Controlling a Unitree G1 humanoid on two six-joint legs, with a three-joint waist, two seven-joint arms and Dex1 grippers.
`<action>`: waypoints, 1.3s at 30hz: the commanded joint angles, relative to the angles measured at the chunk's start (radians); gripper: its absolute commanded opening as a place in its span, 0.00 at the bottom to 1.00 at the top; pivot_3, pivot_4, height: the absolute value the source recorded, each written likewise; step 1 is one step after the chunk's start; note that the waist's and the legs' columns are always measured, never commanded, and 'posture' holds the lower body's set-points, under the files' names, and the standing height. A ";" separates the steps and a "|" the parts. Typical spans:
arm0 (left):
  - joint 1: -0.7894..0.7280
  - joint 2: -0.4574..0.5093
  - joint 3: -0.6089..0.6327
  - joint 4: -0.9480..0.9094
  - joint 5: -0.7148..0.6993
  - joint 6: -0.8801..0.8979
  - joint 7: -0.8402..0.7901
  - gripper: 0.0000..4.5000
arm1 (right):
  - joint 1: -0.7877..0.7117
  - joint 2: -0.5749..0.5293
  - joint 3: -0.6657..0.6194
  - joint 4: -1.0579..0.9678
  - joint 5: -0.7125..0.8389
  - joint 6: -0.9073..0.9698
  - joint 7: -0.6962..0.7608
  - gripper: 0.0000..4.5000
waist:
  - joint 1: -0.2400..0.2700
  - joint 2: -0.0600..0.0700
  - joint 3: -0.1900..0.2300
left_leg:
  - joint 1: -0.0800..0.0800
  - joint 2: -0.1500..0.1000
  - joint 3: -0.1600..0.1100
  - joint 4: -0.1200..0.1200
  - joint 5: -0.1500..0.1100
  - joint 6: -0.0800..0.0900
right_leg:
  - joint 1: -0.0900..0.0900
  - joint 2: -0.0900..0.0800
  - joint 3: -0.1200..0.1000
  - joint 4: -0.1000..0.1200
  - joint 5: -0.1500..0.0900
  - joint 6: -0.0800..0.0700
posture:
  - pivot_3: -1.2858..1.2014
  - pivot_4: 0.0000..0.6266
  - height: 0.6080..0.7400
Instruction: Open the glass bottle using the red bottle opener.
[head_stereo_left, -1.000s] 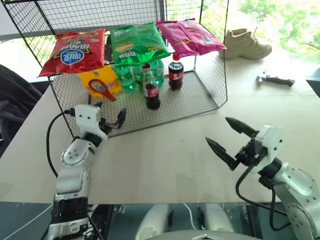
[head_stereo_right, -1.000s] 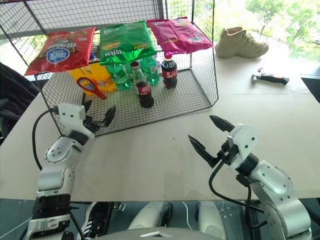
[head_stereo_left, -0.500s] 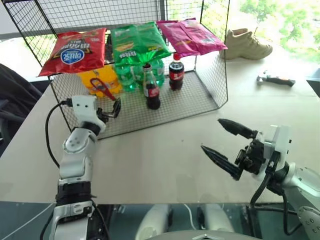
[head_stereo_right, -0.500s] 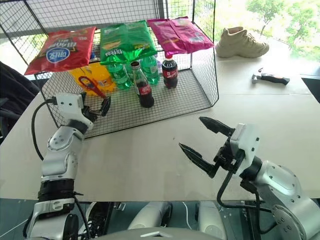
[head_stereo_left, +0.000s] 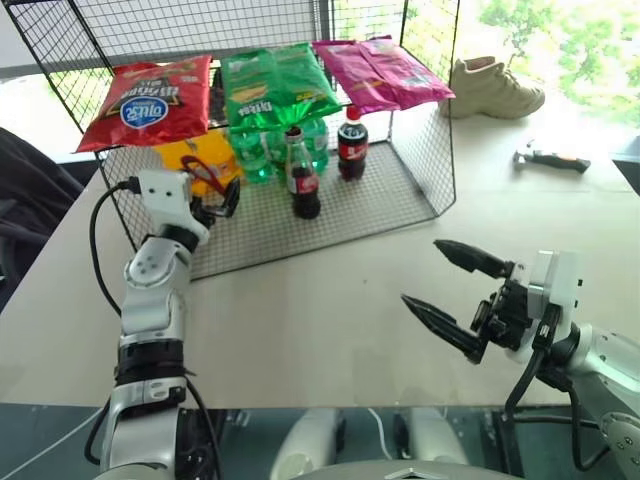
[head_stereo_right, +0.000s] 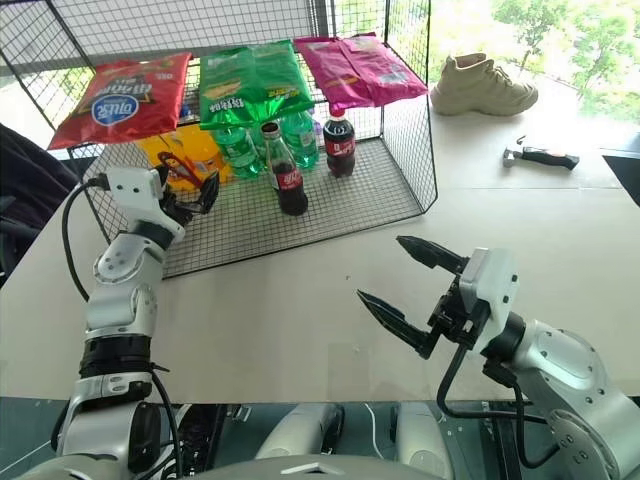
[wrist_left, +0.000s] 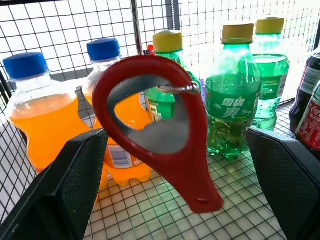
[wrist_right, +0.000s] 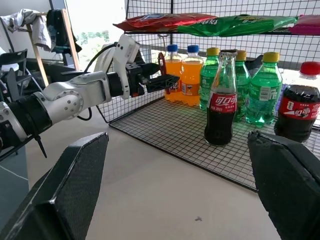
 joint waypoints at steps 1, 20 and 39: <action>-0.019 0.008 0.029 0.002 0.009 -0.050 0.018 1.00 | -0.015 -0.005 -0.011 -0.025 0.003 -0.014 -0.005 0.99 | 0.000 0.000 0.000 | 0.000 0.000 0.000 0.000 0.000 0.000 | 0.000 0.000 0.000 0.000 0.000 0.000 | 0.52 0.24 0.94; -0.061 0.015 0.030 0.094 0.014 -0.133 0.006 0.54 | -0.041 0.000 0.004 -0.009 -0.013 -0.014 -0.006 1.00 | 0.000 -0.003 0.001 | 0.000 0.000 0.000 0.000 0.000 0.000 | 0.000 0.000 0.000 0.000 0.000 0.000 | 0.52 0.24 0.94; -0.060 0.008 0.036 0.058 -0.006 -0.157 -0.017 0.34 | -0.044 0.002 0.022 -0.001 -0.026 -0.016 -0.002 1.00 | 0.000 -0.004 0.001 | 0.000 0.000 0.000 0.000 0.000 0.000 | 0.000 0.000 0.000 0.000 0.000 0.000 | 0.52 0.24 0.94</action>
